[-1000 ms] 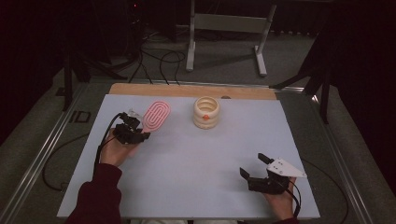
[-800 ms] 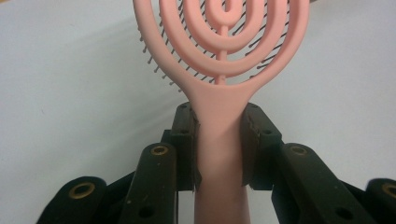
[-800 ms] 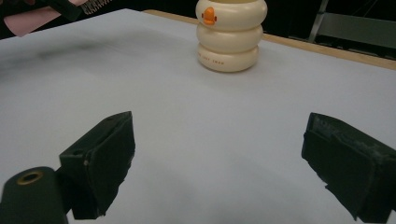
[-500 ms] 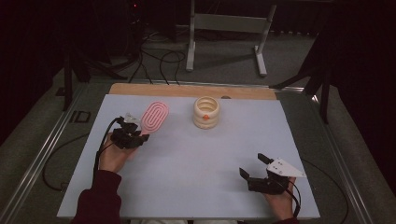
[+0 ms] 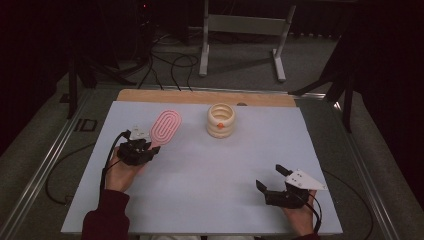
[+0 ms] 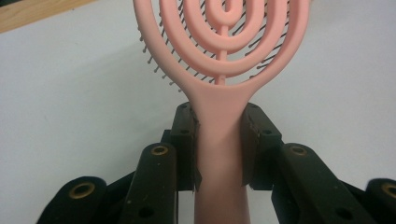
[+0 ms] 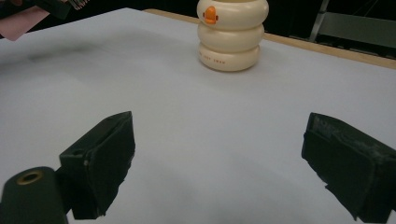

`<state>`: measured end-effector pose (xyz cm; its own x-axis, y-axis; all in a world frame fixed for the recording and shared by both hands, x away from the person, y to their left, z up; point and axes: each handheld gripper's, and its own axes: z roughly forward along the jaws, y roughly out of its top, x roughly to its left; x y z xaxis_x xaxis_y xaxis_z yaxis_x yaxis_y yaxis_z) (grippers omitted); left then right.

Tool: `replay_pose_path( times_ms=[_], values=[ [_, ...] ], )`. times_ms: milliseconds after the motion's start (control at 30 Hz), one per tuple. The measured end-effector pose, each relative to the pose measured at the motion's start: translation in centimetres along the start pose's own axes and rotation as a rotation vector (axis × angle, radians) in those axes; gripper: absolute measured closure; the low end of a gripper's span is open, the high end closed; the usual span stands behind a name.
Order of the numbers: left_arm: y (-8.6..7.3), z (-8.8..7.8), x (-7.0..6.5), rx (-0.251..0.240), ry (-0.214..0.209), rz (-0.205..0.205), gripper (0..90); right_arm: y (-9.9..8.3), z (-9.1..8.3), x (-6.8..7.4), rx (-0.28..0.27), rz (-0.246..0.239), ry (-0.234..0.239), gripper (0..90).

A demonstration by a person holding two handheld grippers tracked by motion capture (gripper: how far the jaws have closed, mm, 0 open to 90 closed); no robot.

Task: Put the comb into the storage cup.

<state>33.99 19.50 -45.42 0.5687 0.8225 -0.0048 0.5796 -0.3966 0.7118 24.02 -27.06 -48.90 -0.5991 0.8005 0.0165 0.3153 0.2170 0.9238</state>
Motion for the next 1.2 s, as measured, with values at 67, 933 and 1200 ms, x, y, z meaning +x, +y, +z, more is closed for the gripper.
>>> replay_pose_path(
  times_ms=[67,933,1200],
  values=[
    [-0.1,0.0,-0.1,-0.005,0.003,0.002,70.2,0.0,0.0,0.0,0.0,-0.001,0.0,9.8],
    [-0.1,-0.4,-0.9,-0.069,-0.032,0.031,70.2,-0.1,0.2,0.2,0.01,-0.005,0.006,9.9],
    [0.2,-0.6,-1.4,-0.092,-0.048,0.039,70.2,-0.1,0.4,0.4,0.012,-0.005,0.009,9.9]
  ],
)
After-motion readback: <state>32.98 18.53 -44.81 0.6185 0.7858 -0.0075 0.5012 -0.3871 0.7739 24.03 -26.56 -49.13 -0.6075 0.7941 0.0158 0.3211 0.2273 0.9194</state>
